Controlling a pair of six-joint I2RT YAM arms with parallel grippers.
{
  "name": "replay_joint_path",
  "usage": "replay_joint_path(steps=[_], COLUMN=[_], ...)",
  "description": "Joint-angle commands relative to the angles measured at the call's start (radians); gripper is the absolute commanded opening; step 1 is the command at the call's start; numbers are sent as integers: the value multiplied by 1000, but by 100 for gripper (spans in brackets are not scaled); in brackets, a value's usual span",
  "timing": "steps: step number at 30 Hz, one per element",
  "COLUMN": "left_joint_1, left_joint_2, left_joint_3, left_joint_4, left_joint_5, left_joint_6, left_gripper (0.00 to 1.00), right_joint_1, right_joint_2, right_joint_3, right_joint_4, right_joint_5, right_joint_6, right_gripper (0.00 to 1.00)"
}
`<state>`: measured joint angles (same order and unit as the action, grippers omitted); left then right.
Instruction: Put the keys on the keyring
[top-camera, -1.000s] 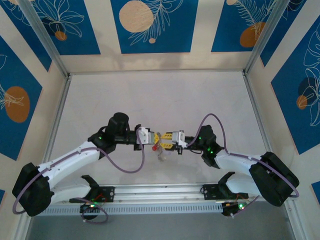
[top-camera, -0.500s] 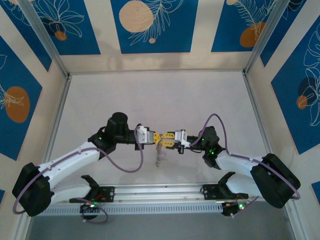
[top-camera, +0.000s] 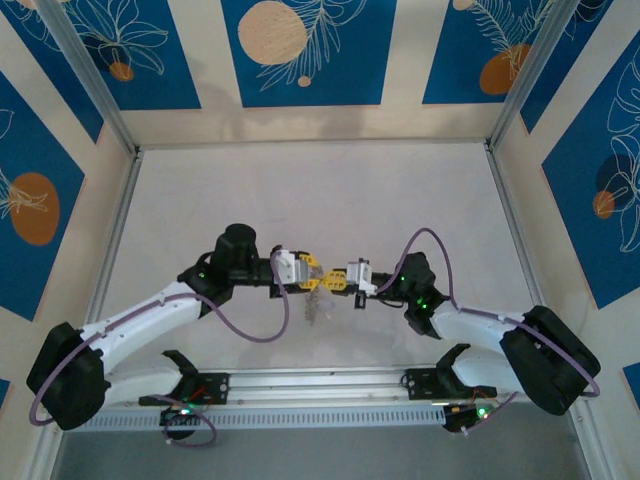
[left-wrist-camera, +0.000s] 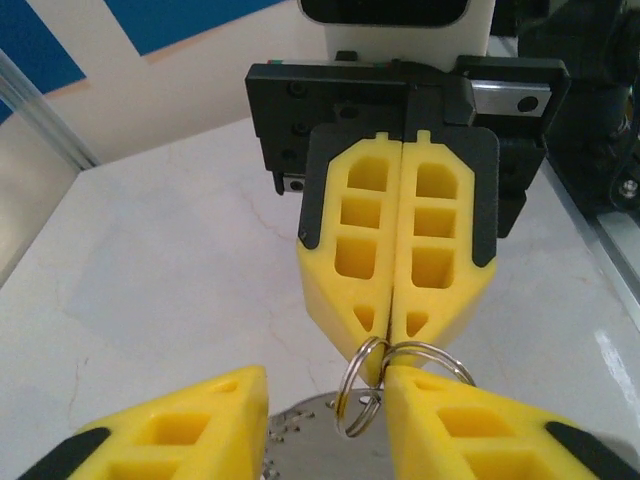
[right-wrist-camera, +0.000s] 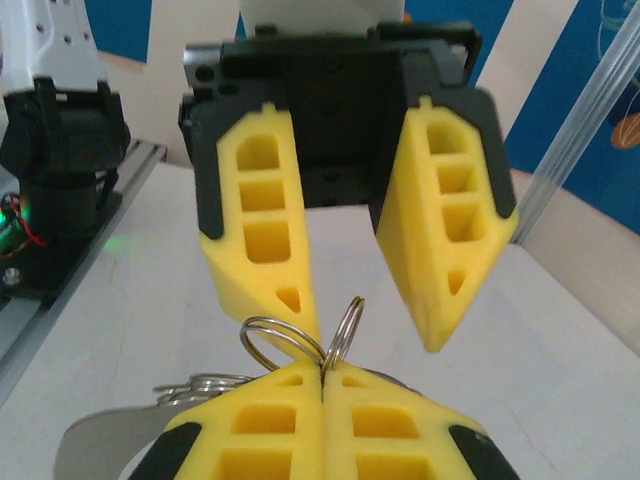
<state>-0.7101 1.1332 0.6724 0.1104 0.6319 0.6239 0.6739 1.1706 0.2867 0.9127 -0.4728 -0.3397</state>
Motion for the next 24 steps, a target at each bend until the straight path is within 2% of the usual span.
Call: replay_joint_path(steps=[1,4,7,14,17,22,24], left_joint_1=[-5,-5,-5,-8,-10,-44,-55], left_joint_2=[-27,-25,-11,10,12,68,81], left_joint_3=[39,63,79,83,83,137,144], left_joint_4=[-123,-192,-220,-187,-182,-277,-279], left_joint_5=[-26,-43,-47,-45,-54,-92,-96], left_joint_6=[76,116,129,117,137,207,223], left_gripper=[38,38,37,34,29,16,8], right_joint_1=[19,21,19,26,25,25,27], right_joint_2=[-57,-91,-91,-64,-63,-42,-43], right_joint_3=[52,74,81,90,91,96,95], right_joint_4=[-161,-248,-262,-268,-265,-252,-249], right_joint_5=[58,75,77,75,72,58,56], right_joint_6=[-151,-195,-209,-220,-210,-203,-199], right_gripper=[0,0,0,0,0,0,0])
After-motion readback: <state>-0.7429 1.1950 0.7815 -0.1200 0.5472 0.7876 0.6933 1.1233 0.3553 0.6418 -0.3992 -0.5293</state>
